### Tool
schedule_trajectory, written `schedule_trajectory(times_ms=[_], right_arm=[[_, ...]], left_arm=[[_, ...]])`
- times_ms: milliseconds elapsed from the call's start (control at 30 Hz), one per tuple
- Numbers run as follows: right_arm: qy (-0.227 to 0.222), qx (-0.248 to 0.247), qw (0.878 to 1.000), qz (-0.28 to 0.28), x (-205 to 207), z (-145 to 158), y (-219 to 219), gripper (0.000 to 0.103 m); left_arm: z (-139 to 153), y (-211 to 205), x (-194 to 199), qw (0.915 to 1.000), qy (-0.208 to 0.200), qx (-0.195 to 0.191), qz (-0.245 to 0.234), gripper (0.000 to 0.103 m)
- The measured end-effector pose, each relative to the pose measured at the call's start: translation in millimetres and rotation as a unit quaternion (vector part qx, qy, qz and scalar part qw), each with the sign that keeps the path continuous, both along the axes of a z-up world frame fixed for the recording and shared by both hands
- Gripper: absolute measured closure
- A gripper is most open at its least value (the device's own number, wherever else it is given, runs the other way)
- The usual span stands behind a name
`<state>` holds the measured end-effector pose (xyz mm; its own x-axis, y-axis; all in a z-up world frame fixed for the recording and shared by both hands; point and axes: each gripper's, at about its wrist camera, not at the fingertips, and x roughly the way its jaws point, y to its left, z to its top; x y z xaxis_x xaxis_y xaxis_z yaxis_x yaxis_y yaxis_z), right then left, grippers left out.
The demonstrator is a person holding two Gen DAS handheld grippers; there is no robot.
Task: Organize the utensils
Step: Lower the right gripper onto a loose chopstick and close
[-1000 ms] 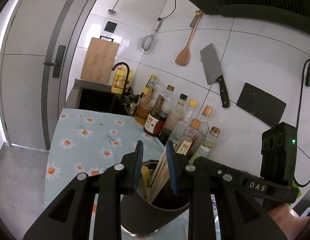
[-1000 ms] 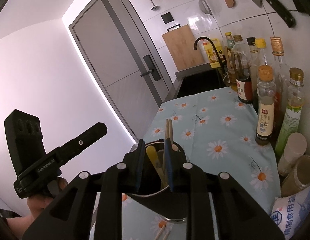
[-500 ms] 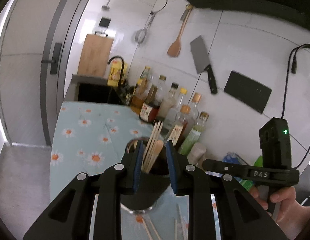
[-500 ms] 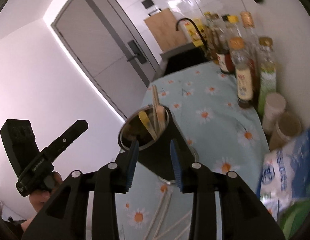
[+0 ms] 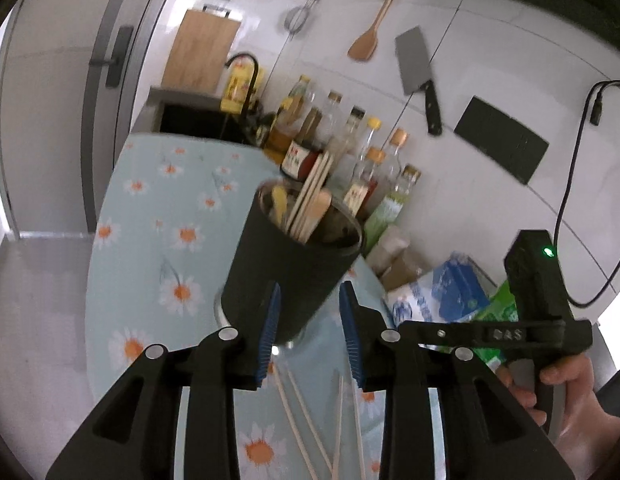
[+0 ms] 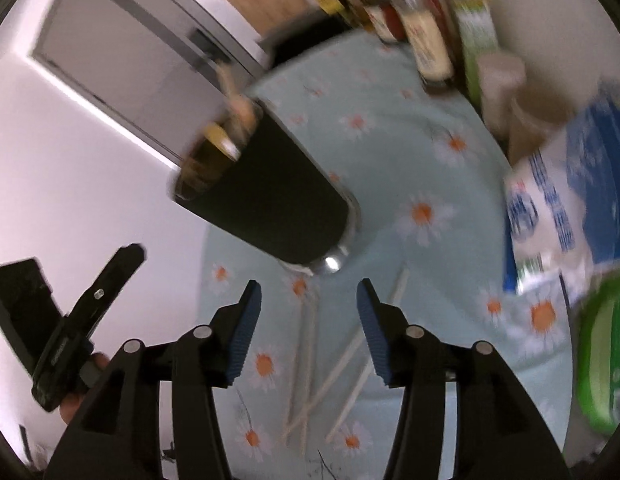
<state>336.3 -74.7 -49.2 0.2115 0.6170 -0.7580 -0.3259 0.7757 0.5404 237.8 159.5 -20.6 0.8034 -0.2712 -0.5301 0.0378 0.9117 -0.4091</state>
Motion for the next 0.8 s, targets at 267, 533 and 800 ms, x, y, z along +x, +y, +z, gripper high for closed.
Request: schedule_trajectory(times_ms=[267,533,800], right_arm=[[0.135,-0.059,0.989,-0.025,5.1,-47.6,1.2,0.053],[0.165,-0.141,0.976,-0.027,10.8,-69.2,17.2,0.065],[0.172,-0.202,0.964,-0.03,14.8,-82.1,36.8,0.078]], left_arm=[[-27.2,2.9,-16.6,0.9991,0.037,-0.023,-0.001,0.07],[-47.5,14.1,-34.4,0.9975,0.06,-0.037,0.009,0.07],[-67.1,29.6,-51.7,0.9949,0.078,-0.061,0.021,0.07]])
